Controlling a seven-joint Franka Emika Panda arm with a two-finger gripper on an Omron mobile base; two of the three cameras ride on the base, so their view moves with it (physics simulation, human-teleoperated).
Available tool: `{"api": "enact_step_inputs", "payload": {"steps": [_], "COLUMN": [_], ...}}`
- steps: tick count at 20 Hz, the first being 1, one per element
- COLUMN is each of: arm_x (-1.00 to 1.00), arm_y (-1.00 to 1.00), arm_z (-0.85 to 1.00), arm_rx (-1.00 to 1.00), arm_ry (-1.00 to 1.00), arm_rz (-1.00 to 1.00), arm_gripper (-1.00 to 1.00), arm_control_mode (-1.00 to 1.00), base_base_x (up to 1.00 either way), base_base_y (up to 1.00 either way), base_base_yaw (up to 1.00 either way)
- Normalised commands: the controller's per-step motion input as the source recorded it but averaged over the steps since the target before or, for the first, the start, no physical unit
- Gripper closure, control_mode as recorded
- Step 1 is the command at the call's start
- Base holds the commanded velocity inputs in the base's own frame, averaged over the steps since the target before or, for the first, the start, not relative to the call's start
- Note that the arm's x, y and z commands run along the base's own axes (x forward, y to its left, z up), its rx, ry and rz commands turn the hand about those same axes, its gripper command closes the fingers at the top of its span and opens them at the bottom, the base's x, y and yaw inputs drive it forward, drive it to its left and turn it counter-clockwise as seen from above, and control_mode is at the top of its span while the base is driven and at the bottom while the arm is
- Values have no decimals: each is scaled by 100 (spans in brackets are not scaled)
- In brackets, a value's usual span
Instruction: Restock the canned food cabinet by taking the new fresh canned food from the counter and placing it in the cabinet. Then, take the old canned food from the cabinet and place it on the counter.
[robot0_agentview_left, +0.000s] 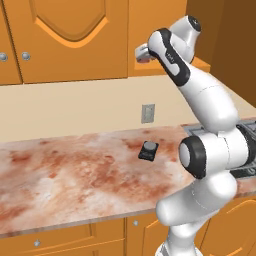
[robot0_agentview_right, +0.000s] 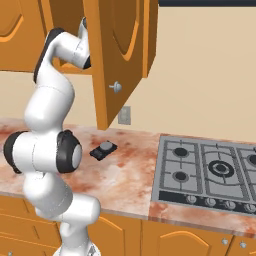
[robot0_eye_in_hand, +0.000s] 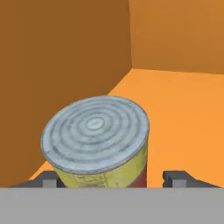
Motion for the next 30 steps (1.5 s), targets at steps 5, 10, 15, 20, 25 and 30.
{"api": "enact_step_inputs", "payload": {"steps": [5, 10, 15, 20, 25, 30], "arm_x": [-24, -100, -100, -100, -64, 10], "arm_y": [4, 0, 20, 71, 62, 10], "arm_z": [0, 0, -29, -94, -100, -100], "arm_rx": [0, 0, 0, -9, -18, -4], "arm_ry": [0, -6, -10, 6, 37, 36], "arm_rz": [0, 0, 0, 0, 0, 0], "arm_gripper": [100, 100, 100, 100, 100, 100], "arm_control_mode": [-100, -100, -100, -100, -100, -100], "base_base_x": [0, 0, 0, 0, 0, 0], "base_base_y": [0, 0, 0, 0, 0, 0], "base_base_yaw": [0, 0, 0, 0, 0, 0]}}
